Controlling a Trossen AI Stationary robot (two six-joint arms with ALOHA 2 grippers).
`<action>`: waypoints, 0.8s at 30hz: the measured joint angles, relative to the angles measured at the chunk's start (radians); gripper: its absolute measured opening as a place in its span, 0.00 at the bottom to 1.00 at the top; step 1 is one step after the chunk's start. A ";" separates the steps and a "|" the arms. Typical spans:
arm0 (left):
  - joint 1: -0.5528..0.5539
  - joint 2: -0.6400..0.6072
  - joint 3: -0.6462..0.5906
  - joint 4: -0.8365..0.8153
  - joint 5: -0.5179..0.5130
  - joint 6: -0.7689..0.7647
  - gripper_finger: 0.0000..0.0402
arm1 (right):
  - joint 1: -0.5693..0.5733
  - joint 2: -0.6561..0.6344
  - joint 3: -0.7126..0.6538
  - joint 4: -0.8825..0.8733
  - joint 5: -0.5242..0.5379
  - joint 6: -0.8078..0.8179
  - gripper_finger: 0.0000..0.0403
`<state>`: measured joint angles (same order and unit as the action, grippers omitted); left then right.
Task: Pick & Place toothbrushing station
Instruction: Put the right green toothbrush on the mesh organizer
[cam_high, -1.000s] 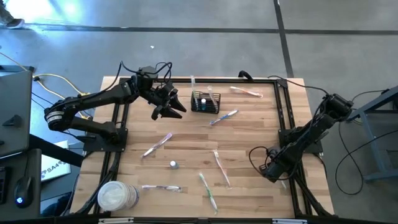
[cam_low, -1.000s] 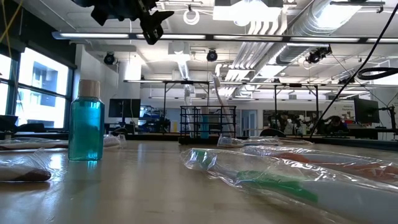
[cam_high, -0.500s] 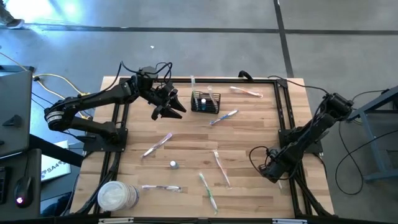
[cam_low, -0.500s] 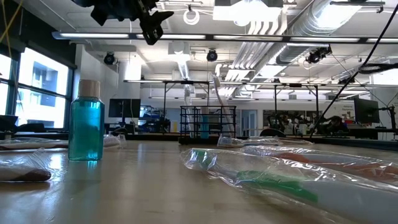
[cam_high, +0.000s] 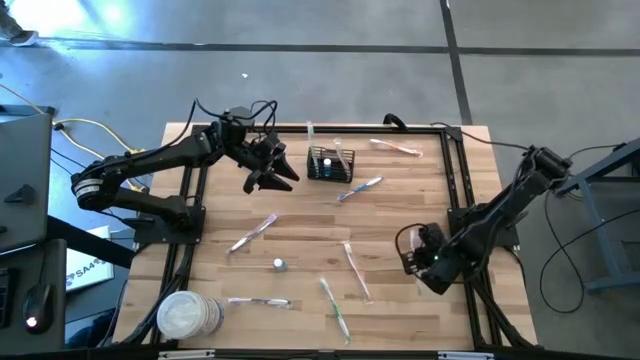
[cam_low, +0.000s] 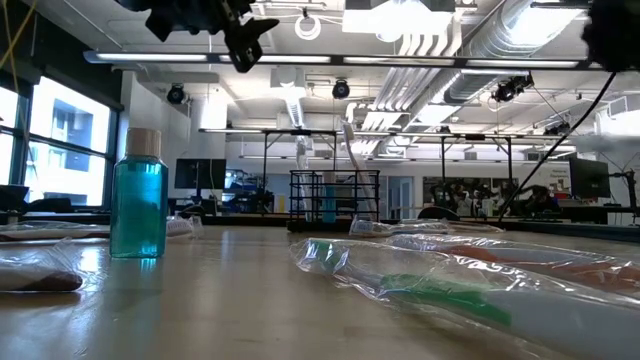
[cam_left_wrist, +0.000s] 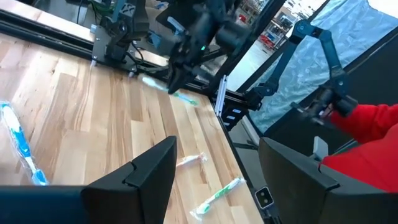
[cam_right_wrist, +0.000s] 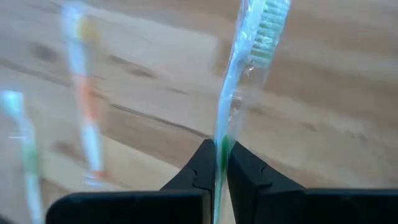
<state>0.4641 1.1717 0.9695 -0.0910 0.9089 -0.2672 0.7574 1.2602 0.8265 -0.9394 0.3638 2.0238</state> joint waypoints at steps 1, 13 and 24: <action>0.000 0.000 0.000 -0.007 0.003 0.000 0.56 | -0.010 0.000 0.026 -0.012 0.027 -0.029 0.03; 0.000 0.000 0.000 -0.092 0.119 -0.006 0.56 | -0.188 -0.002 0.325 -0.036 0.457 -0.545 0.03; 0.000 -0.002 0.000 -0.095 0.132 -0.030 0.56 | -0.417 -0.002 0.371 0.078 0.647 -0.961 0.03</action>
<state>0.4641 1.1700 0.9695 -0.1862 1.0409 -0.2970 0.3405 1.2583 1.1976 -0.8610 1.0111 1.0633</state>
